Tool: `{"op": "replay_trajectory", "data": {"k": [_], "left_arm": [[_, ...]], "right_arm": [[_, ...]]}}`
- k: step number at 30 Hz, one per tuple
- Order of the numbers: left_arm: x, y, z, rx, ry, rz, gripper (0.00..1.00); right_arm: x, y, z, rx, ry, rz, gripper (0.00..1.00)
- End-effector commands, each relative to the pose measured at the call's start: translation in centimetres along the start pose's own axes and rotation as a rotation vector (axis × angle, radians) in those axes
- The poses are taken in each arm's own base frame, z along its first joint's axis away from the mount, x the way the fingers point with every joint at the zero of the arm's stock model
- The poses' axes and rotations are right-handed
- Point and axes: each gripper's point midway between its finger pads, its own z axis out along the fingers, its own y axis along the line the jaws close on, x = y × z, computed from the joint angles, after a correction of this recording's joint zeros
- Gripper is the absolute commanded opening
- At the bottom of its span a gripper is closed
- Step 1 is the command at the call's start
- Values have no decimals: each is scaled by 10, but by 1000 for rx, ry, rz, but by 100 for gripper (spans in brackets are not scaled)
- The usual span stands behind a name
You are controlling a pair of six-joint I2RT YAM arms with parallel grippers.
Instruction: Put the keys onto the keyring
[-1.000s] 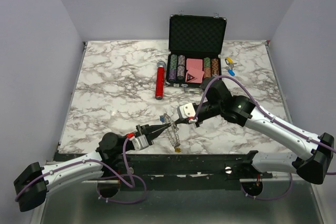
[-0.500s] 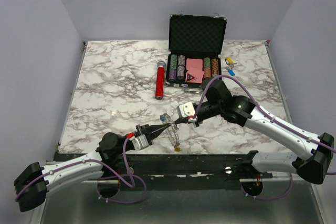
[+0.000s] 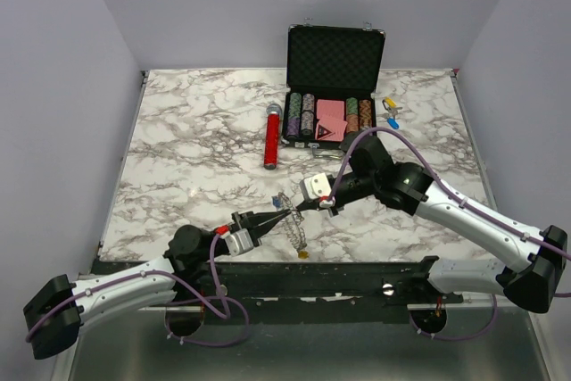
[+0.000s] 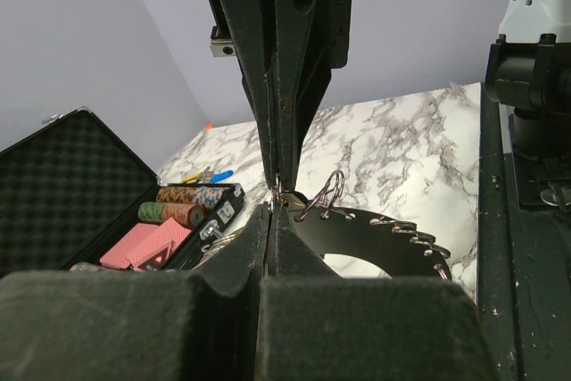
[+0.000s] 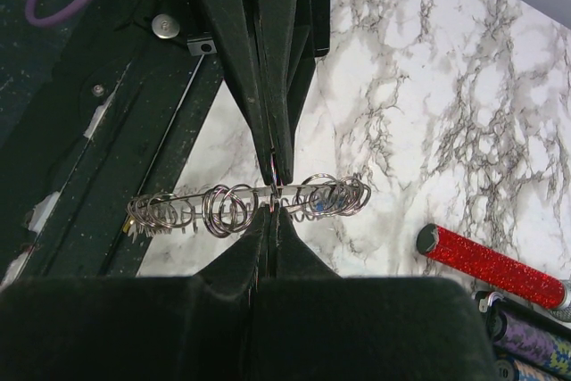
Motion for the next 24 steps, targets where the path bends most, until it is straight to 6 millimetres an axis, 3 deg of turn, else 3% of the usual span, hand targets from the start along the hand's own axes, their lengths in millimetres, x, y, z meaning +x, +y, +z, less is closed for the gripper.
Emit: {"op": "replay_trajectory", "data": {"k": [1, 24], "left_arm": [[-1, -7, -4, 24, -32, -5, 0], [1, -7, -3, 20, -23, -15, 0]], "right_arm": [[-7, 0, 5, -15, -36, -8, 0], [-10, 8, 5, -50, -55, -11, 0]]}}
